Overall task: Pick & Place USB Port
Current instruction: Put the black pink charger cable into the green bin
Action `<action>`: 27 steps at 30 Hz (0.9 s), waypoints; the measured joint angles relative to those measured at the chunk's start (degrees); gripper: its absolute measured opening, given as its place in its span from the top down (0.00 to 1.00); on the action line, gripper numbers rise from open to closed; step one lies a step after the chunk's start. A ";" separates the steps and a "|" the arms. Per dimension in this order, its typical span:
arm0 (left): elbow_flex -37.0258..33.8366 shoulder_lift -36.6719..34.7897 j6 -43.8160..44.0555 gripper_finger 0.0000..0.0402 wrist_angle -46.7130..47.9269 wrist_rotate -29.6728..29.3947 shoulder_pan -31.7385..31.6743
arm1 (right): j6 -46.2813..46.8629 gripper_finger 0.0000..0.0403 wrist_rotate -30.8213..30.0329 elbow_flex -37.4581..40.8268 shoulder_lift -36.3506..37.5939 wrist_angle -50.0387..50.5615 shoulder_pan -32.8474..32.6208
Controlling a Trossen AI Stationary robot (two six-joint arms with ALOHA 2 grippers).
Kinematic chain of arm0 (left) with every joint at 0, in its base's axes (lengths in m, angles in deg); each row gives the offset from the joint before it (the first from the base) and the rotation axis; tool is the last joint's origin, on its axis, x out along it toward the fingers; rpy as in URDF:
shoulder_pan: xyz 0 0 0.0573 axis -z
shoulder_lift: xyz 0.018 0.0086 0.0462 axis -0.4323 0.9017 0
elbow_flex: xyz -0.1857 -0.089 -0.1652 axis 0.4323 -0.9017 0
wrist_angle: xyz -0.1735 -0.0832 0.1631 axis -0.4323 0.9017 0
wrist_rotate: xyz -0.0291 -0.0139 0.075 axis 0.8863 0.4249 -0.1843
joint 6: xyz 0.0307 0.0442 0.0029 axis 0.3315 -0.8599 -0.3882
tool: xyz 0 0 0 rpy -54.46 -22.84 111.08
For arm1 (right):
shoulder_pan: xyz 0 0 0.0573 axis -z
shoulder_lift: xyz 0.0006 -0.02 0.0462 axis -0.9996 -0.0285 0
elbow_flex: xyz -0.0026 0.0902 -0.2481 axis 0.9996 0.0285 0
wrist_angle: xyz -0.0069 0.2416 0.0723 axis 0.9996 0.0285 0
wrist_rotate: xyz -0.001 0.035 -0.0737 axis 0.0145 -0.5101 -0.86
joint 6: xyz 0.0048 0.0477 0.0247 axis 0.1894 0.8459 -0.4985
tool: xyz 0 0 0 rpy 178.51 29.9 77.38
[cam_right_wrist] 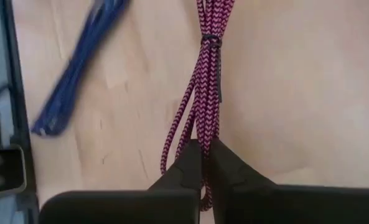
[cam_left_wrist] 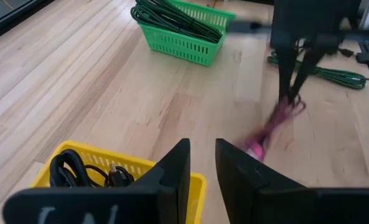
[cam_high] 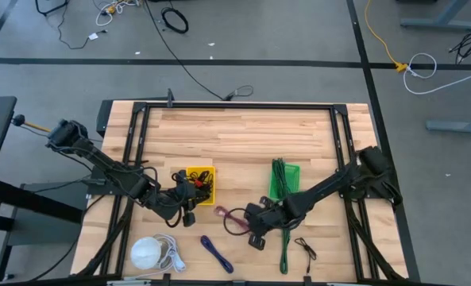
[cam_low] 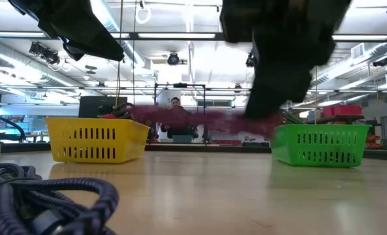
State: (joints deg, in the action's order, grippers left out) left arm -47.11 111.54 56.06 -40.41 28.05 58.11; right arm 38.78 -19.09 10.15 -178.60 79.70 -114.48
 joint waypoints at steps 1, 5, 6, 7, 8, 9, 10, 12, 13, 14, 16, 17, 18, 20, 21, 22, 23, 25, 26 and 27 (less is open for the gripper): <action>0.00 0.00 0.00 0.80 0.07 -0.01 0.01 | 0.00 0.99 -1.38 -0.07 1.18 0.95 0.00; 0.00 0.00 0.17 0.80 0.12 0.01 0.00 | 1.57 0.99 -8.79 -0.08 6.51 8.29 -0.63; 0.00 0.00 0.22 0.80 0.08 -0.01 -0.01 | 2.69 1.00 -10.96 -0.10 8.15 10.82 -0.96; 0.00 0.00 0.25 0.80 0.08 -0.01 -0.01 | 4.12 1.00 -13.30 -0.13 9.66 13.99 -1.29; -0.01 0.00 0.26 0.80 0.11 0.01 0.01 | 5.95 1.00 -15.54 -0.14 10.95 16.95 -1.61; -0.04 0.00 0.26 0.80 0.07 0.01 -0.01 | 8.05 1.00 -17.60 -0.14 12.07 19.82 -1.94; -0.07 0.00 0.26 0.80 0.09 -0.01 0.00 | 10.20 1.00 -19.39 -0.14 13.12 22.56 -2.34; -0.09 0.00 0.26 0.80 0.09 0.01 -0.01 | 14.44 1.00 -23.10 -0.14 15.42 26.90 -3.15; -0.11 0.00 0.26 0.80 0.08 0.00 -0.01 | 16.55 1.00 -24.57 -0.15 16.37 28.70 -3.56; -0.11 0.00 0.26 0.80 0.07 -0.01 0.00 | 18.52 1.00 -25.92 -0.16 17.07 30.84 -4.02; -0.15 0.00 0.28 0.80 0.11 -0.01 -0.01 | 22.63 1.00 -28.01 -0.16 17.84 35.36 -4.80; -0.15 0.00 0.28 0.80 0.09 0.01 0.01 | 25.33 1.00 -28.83 -0.16 18.15 37.98 -5.16; -0.15 0.00 0.30 0.80 0.08 0.01 0.01 | 28.47 1.00 -29.64 -0.16 18.42 41.19 -5.53; -0.16 0.00 0.31 0.80 0.08 0.01 -0.01 | 35.16 1.00 -30.06 -0.16 18.57 46.67 -5.91; -0.17 0.00 0.31 0.80 0.07 0.00 0.00 | 37.98 1.00 -29.69 -0.16 18.53 49.03 -6.11; -0.17 0.00 0.31 0.80 0.08 -0.01 0.00 | 40.61 1.00 -29.20 -0.16 18.48 51.12 -6.26; -0.17 0.00 0.31 0.80 0.09 0.00 0.00 | 42.87 1.00 -28.99 -0.16 18.48 52.55 -6.38; -0.17 0.00 0.31 0.80 0.07 -0.01 -0.01 | 46.64 1.00 -28.92 -0.16 18.46 54.22 -6.86; -0.17 0.00 0.31 0.80 0.08 -0.01 -0.01 | 48.28 1.00 -28.82 -0.16 18.44 54.69 -6.99; -0.17 0.00 0.31 0.80 0.07 0.01 0.01 | 49.55 1.00 -28.74 -0.16 18.44 55.54 -7.03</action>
State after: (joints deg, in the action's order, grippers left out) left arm -47.29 111.54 56.36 -40.33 28.06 58.12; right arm 88.33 -47.83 9.99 -160.16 135.24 -121.50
